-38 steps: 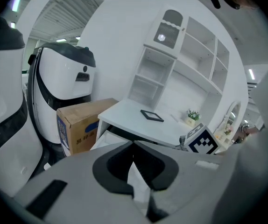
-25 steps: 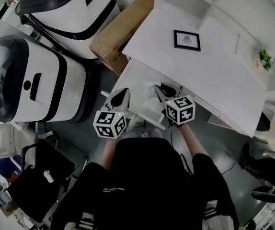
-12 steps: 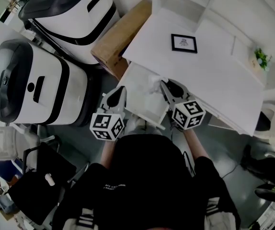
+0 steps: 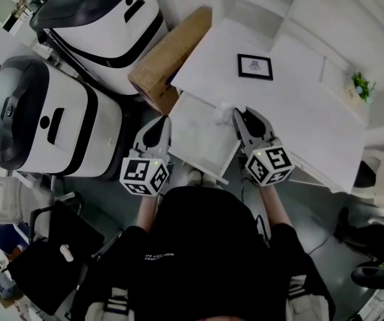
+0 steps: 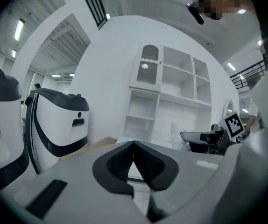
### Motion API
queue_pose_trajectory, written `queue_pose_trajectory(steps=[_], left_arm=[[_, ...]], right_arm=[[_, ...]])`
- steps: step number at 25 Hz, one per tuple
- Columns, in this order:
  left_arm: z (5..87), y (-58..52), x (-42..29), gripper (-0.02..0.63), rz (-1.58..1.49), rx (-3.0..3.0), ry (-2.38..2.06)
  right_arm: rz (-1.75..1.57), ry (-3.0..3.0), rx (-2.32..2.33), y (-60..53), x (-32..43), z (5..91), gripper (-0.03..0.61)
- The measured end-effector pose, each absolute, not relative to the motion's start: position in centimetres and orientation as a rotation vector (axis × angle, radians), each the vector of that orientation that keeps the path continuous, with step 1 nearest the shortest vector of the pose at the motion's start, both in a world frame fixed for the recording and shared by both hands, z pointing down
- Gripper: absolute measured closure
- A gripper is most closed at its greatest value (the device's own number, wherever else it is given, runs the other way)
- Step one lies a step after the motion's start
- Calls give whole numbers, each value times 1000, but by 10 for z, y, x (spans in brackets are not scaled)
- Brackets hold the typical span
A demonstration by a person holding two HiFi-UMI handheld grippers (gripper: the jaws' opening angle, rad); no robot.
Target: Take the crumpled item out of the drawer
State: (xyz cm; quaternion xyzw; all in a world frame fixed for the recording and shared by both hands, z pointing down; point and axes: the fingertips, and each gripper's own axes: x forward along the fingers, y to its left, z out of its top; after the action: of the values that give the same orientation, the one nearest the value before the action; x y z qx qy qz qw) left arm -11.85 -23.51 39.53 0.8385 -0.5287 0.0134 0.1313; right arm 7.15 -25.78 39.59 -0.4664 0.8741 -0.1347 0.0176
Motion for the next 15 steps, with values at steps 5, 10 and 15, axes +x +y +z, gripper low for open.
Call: queue_pose_trajectory(steps=[5, 10, 15], left_arm=[[384, -235, -118, 615, 18, 2466, -1552], [377, -233, -118, 615, 17, 2494, -1560], [374, -230, -118, 615, 16, 2504, -1560]], right_arm=[[-346, 2679, -1468, -257, 79, 378, 526], [-314, 2658, -1481, -256, 82, 371, 526], [-311, 2654, -1488, -253, 80, 371, 528]])
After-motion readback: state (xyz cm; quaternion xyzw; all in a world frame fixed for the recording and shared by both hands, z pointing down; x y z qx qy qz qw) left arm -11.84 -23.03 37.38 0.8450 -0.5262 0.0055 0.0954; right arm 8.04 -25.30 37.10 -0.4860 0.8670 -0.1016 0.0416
